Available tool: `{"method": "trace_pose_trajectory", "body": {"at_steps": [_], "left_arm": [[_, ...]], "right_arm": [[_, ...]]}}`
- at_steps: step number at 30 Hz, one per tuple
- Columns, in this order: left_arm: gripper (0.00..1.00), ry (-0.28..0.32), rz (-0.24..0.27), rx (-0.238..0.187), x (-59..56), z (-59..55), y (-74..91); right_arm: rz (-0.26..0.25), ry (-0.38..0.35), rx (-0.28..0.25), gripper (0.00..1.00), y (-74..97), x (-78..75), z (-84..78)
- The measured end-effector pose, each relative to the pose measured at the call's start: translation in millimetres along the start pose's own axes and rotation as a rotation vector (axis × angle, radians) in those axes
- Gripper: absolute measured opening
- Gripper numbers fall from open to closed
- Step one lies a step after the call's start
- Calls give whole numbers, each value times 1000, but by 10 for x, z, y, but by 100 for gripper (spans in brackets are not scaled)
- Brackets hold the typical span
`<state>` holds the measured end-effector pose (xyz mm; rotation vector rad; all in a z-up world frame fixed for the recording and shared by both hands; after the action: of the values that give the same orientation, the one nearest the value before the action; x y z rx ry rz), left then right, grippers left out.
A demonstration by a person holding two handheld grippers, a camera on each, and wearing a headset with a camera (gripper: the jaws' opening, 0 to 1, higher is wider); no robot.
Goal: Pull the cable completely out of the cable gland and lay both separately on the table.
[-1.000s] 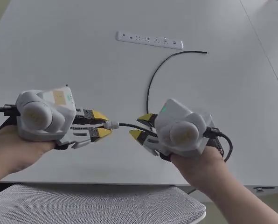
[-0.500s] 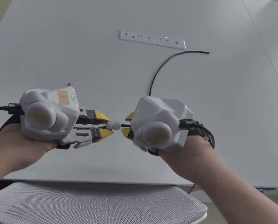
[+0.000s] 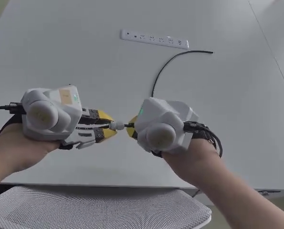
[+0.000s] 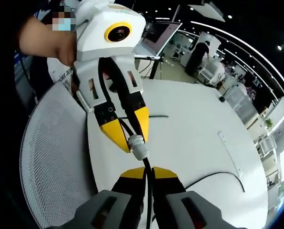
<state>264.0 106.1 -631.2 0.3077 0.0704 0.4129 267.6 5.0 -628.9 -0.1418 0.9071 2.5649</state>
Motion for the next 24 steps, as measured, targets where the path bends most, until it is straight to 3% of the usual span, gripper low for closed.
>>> {"method": "trace_pose_trajectory", "body": {"at_steps": [10, 12, 14, 15, 17, 21, 24], "left_arm": [[15, -1, 1, 11, 3, -29, 22], [15, -1, 0, 13, 6, -33, 24], [15, -2, 1, 13, 16, -29, 28], [15, -2, 1, 12, 20, -26, 29], [15, -1, 1, 11, 24, -19, 28], [15, -2, 4, 9, 31, -11, 22], [15, -3, 4, 8, 35, -2, 19]], "right_arm": [[-44, -111, 5, 0, 52, -68, -180], [-58, -171, 0, 0, 61, -81, -217], [-69, -182, 4, 0, 69, -110, -254], [-79, -245, -6, 0, 72, -108, -266], [-99, -304, -8, 0, 86, -139, -304], [-119, -328, 2, 0, 87, -173, -376], [-148, -423, -1, 0, 89, -191, -458]]}}
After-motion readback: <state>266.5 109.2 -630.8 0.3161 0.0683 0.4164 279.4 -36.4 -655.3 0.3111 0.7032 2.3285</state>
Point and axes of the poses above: the centre of the closed fingertips' face, and the gripper's own axes: y roughly backward along the fingers, x roughly to its left, z roughly out of its top, the point moved 6 cm from there along y, roughly backward along the fingers, and after that the axes turned 13 degrees about -x, right-handed, at the moved point
